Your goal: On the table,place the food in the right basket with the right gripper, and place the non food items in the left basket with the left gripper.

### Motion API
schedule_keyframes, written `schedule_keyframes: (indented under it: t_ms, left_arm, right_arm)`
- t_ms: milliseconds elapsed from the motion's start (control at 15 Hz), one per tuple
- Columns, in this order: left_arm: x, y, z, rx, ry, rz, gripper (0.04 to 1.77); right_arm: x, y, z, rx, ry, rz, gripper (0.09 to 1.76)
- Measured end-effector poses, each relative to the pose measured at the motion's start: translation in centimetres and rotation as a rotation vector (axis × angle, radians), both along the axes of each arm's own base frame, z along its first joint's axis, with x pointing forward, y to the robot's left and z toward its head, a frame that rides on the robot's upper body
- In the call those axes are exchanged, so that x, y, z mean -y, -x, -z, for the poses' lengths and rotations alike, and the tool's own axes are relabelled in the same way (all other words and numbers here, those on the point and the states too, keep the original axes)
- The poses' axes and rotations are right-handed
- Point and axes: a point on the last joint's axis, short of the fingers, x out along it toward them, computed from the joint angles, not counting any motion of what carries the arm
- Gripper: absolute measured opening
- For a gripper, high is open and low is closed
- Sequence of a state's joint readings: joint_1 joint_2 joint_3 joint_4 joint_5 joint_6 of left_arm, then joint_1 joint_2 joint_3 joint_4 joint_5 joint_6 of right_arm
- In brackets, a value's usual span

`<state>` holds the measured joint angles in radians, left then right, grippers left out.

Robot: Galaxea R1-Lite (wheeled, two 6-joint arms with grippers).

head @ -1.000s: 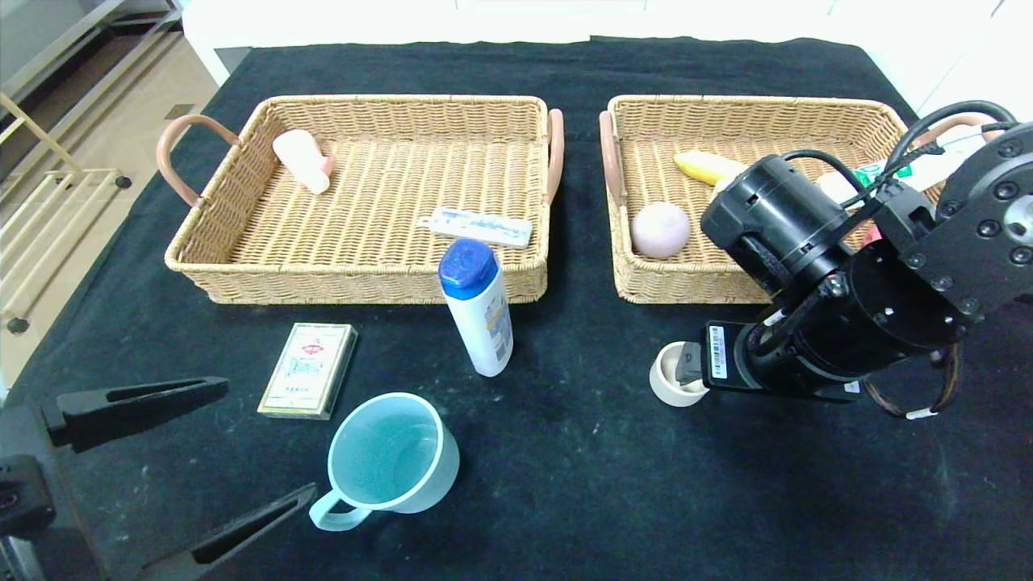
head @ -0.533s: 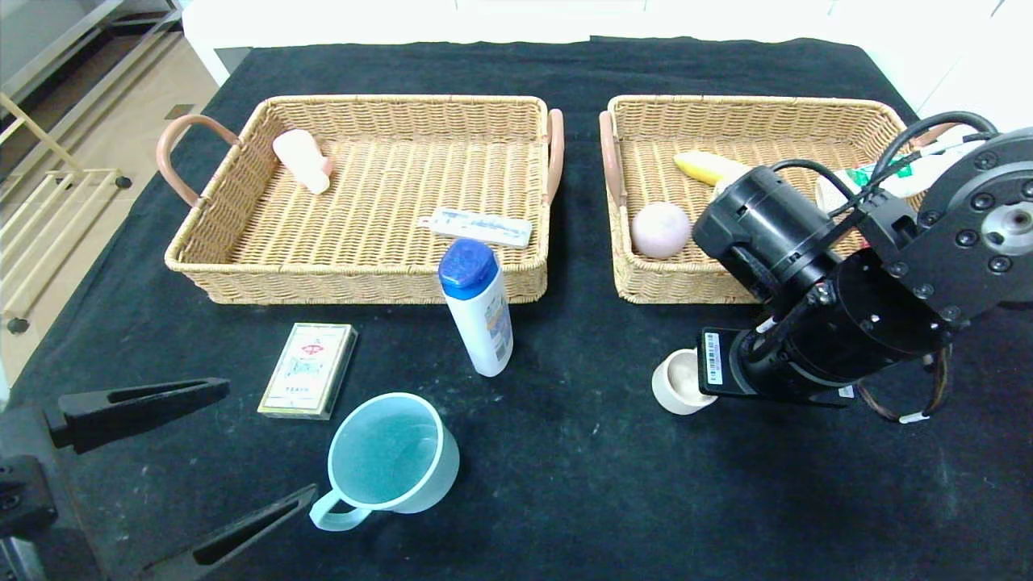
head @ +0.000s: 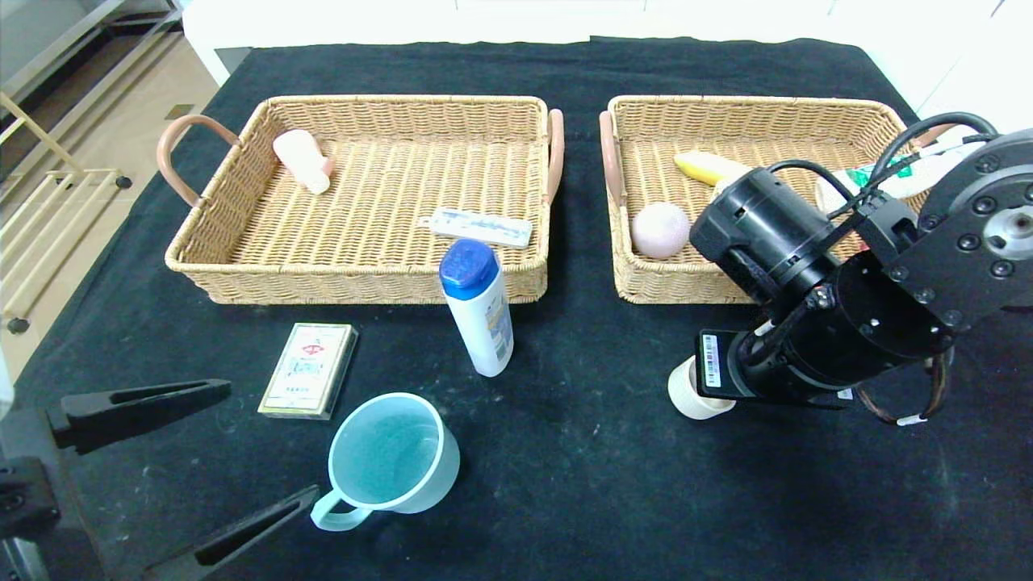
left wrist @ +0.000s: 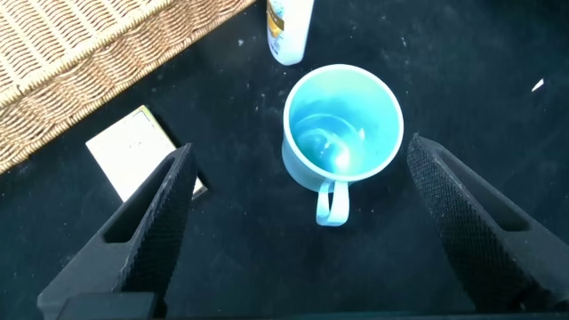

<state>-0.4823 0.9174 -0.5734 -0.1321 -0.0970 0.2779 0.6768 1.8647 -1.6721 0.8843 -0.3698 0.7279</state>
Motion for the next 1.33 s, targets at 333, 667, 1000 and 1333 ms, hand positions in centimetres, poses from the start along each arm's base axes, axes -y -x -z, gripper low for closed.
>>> schedule_keyframes:
  t_ms: [333, 667, 1000, 1333]
  left_arm:
    - [0.0, 0.0, 0.0, 0.002, -0.002, 0.000, 1.72]
    - [0.0, 0.0, 0.0, 0.002, -0.002, 0.000, 1.72]
    - [0.0, 0.0, 0.0, 0.000, -0.003, 0.000, 1.72]
    - [0.0, -0.1, 0.0, -0.003, -0.004, 0.000, 1.72]
  right_arm:
    - [-0.1, 0.1, 0.0, -0.002, 0.001, -0.004, 0.13]
    - [-0.3, 1.1, -1.1, 0.021, -0.022, -0.039, 0.13]
    - [-0.1, 2.5, -5.2, 0.144, -0.083, -0.111, 0.13]
    - [-2.0, 2.0, -9.2, 0.364, -0.159, -0.228, 0.13]
